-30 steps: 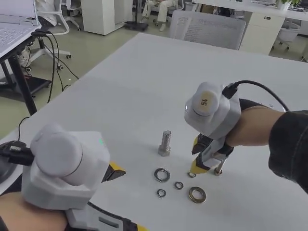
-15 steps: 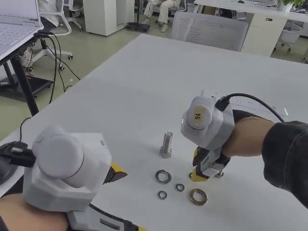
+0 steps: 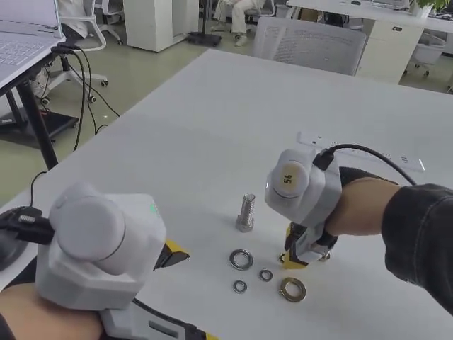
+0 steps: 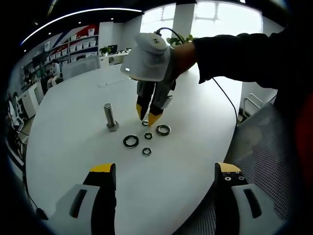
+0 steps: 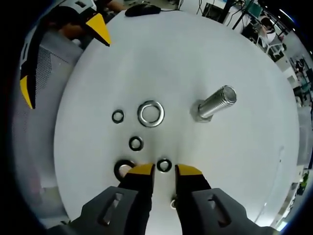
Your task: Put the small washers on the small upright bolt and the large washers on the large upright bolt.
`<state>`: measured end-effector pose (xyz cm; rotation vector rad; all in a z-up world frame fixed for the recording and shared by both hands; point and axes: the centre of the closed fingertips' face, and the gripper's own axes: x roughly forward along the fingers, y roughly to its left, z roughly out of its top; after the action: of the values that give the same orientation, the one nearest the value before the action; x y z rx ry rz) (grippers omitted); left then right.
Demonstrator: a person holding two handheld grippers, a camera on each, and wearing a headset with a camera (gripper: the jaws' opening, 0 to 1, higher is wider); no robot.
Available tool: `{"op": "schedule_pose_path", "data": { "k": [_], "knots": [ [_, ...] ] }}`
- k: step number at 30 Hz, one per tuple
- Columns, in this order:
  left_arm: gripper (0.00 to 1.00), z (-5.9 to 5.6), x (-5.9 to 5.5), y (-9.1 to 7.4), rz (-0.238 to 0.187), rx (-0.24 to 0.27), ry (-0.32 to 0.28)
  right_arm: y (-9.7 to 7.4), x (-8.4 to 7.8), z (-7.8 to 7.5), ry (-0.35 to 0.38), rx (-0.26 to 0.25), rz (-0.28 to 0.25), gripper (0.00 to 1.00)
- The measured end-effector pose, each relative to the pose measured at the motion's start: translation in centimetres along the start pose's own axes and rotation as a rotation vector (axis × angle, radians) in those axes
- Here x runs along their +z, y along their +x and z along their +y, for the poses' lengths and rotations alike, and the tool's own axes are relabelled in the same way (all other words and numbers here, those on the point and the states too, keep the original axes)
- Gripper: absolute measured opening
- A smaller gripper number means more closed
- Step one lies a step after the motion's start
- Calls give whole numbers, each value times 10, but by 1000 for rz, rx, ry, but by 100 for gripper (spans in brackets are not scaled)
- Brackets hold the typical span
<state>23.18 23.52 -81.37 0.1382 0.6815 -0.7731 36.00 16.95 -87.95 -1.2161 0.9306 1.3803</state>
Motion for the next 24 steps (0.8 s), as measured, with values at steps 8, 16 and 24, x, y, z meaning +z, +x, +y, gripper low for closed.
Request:
{"op": "schedule_pose_path", "data": {
  "k": [8, 16, 24],
  "knots": [
    [82, 0, 0, 0, 1, 1, -1, 0, 0, 1, 22, 12, -1, 16],
    [82, 0, 0, 1, 1, 1, 0, 0, 0, 1, 55, 29, -13, 16],
    [83, 0, 1, 1, 2, 1, 2, 0, -1, 1, 68, 33, -12, 15]
  ]
}}
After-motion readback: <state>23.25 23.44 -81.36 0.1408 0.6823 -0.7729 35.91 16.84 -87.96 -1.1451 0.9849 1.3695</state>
